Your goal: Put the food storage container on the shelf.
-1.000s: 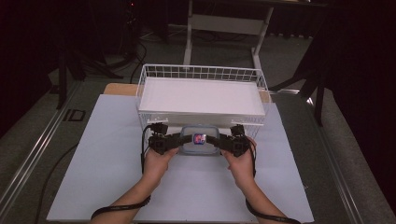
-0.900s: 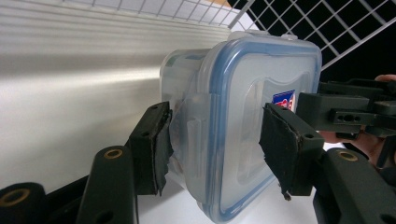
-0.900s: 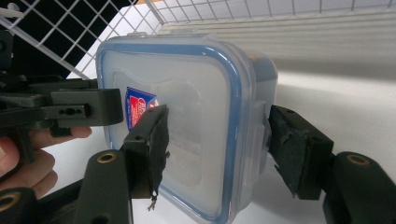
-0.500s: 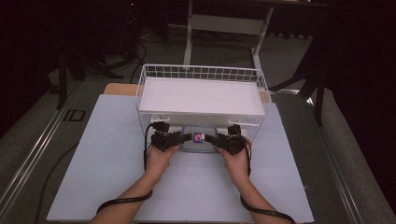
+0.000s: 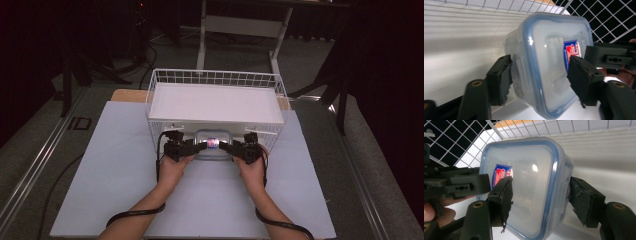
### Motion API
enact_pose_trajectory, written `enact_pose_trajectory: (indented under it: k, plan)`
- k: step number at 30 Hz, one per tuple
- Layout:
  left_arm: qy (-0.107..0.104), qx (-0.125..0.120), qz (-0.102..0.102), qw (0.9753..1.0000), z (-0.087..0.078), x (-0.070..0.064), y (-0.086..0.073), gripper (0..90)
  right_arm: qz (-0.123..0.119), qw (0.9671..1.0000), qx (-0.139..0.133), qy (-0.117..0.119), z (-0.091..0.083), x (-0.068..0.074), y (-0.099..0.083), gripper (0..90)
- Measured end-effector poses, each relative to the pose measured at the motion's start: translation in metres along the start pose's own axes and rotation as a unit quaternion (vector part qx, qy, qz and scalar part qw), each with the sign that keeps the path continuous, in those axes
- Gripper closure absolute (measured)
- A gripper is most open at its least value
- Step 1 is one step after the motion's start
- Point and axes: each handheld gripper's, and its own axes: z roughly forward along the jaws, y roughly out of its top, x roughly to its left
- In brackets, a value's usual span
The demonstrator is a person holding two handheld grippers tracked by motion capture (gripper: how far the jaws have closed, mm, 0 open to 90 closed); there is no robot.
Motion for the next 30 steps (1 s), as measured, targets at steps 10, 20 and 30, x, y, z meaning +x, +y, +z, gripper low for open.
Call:
enact_pose_trajectory:
  k: [10, 20, 30]
  plan:
    - [0.010, 0.000, -0.008, 0.9999, 0.011, 0.004, 0.003, 29.8, -0.010, 0.9992, -0.017, -0.035, 0.004, -0.001, 0.001, 39.5]
    - [0.047, -0.025, 0.054, 0.9971, 0.000, -0.006, 0.003, 25.9, -0.095, 0.9931, -0.030, -0.061, -0.012, 0.019, 0.001, 39.7]
    - [0.033, -0.070, 0.112, 0.9907, -0.046, -0.024, -0.024, 6.9, -0.130, 0.9912, -0.014, -0.023, -0.019, 0.043, -0.030, 84.3]
